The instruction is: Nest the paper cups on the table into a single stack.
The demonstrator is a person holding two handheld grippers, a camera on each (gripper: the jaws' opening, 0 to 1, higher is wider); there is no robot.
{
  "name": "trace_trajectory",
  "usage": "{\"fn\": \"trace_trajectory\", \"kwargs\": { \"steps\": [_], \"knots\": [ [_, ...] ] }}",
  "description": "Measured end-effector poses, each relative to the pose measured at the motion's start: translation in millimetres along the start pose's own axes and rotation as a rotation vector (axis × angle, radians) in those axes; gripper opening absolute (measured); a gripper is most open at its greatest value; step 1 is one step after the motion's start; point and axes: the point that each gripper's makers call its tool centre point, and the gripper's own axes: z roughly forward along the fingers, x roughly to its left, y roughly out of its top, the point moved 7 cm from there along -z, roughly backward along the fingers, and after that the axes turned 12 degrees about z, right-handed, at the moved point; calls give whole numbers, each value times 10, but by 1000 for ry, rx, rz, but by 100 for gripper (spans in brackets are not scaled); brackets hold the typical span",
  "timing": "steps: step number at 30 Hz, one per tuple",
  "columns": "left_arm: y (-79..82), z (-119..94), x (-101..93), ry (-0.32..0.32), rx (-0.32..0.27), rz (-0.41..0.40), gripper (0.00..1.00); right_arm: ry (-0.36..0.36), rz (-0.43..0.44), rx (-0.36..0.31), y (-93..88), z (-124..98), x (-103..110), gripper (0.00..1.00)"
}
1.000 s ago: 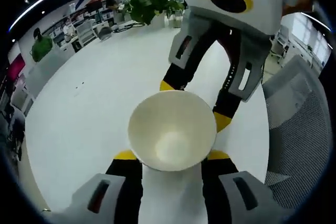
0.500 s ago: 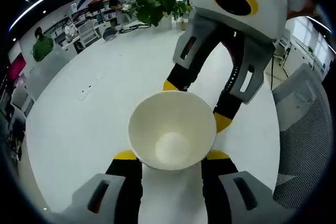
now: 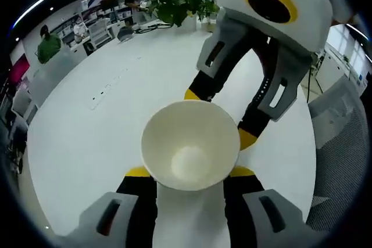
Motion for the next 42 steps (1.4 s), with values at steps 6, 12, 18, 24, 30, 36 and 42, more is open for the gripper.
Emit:
{"fn": "trace_trajectory", "kwargs": {
  "steps": [6, 12, 18, 24, 30, 36, 42],
  "knots": [
    [-4, -14, -22, -9, 6, -7, 47, -1, -6, -5, 13, 1, 21, 35],
    [-80, -62, -4, 14, 27, -22, 54, -37, 22, -22, 3, -7, -17, 41],
    [-226, -187, -90, 60, -8, -133, 56, -61, 89, -43, -99, -73, 44, 44],
    [-336, -324, -179, 105, -36, -210, 56, -70, 154, -68, -195, -120, 140, 45],
    [-415, -485, -277, 165, -88, -323, 56, -105, 243, -101, -288, -198, 257, 45],
    [-477, -638, -357, 211, -118, -391, 56, -132, 338, -169, -301, -328, 324, 46],
    [-577, -777, -478, 254, -136, -439, 56, -151, 389, -230, -324, -418, 410, 47]
  ]
}}
